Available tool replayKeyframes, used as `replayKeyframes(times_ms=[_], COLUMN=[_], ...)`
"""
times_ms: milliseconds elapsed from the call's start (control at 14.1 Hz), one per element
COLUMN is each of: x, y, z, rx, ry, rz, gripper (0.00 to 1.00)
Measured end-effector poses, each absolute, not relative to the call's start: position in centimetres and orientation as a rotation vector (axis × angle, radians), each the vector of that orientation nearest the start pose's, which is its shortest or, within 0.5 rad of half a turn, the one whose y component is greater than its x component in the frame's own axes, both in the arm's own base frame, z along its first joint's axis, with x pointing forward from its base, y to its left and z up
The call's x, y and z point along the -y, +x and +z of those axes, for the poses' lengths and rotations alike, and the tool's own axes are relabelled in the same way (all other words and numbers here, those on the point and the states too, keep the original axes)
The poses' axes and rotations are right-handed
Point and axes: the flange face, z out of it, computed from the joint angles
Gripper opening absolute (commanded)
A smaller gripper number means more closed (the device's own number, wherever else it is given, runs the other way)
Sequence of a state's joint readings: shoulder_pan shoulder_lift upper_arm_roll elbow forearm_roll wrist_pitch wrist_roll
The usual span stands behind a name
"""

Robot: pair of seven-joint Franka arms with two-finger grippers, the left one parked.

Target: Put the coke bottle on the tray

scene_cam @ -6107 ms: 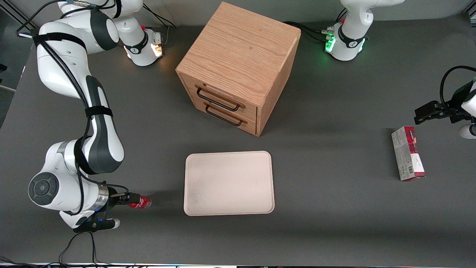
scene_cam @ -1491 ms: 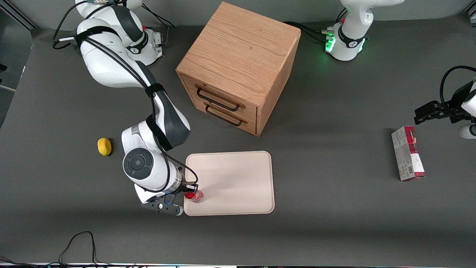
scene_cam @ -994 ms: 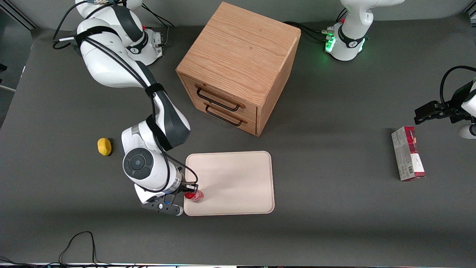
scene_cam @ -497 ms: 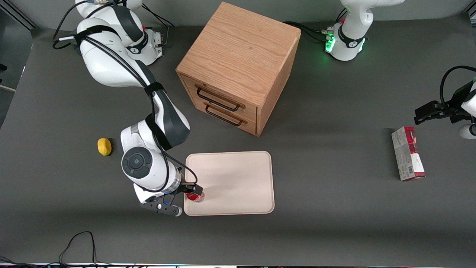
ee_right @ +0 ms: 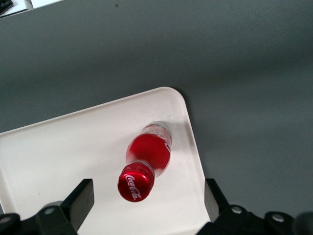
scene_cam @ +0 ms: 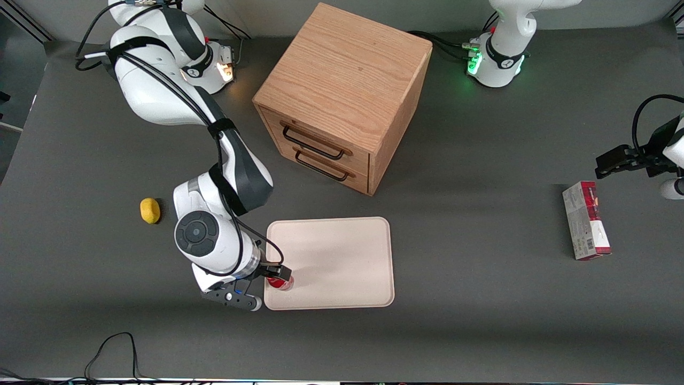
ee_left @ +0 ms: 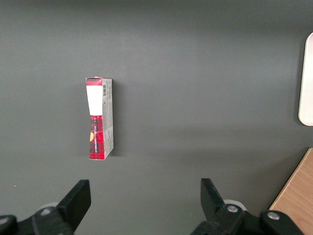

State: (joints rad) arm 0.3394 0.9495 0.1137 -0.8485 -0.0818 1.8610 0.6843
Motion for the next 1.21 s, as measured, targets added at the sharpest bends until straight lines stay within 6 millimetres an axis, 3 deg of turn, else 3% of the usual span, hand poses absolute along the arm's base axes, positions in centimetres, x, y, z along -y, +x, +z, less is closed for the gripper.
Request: replayKeyframes(times_ms=[426,568,710,852,1065,1207], x=[-30.5,-29.4,-25.7,-20.5,-14.0,-11.5], y=[73.0,72.4,71.5,70.3,66.1,62.6], z=[34.8,36.4,40.0,44.3,48.6,50.0], rx=[-0.405,-0.395,-0.278,-0.147,-0.003,0.057], ry=[-3.076,-3.114,-3.16,-3.159,-3.158,-3.168], rz=[-0.062,0.017,0.148,0.21,0.26,0.285], gripper=[1.0,1.0,1.0,1.0,1.0,1.0])
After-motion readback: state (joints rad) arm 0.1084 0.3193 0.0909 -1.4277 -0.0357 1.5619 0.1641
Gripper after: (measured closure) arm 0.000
